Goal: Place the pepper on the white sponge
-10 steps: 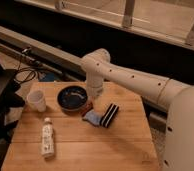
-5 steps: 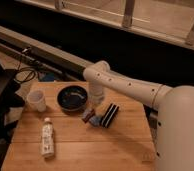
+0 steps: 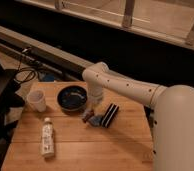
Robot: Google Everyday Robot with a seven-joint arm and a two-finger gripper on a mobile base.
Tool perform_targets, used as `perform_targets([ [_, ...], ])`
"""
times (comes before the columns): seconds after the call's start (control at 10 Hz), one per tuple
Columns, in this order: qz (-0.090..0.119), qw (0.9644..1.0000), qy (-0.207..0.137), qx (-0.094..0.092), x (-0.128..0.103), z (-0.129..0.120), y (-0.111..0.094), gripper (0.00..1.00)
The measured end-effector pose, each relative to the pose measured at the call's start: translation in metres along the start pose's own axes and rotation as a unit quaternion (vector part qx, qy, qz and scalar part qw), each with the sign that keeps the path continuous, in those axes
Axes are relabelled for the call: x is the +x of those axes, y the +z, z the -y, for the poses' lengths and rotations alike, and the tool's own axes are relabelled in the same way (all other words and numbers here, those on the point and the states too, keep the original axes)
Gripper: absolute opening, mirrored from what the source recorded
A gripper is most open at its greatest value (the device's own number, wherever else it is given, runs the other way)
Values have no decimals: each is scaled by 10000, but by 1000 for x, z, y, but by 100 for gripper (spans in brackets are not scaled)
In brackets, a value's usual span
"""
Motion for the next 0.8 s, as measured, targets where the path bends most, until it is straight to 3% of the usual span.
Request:
perform_targets([
  [0.2, -25, 10000, 65, -22, 5, 2, 5, 44],
  [0.5, -33, 9999, 120, -55, 7, 5, 9, 74],
  [0.6, -56, 9999, 131, -23, 7, 5, 6, 79],
  [0.8, -101, 9998, 144, 62, 5, 7, -3, 78],
])
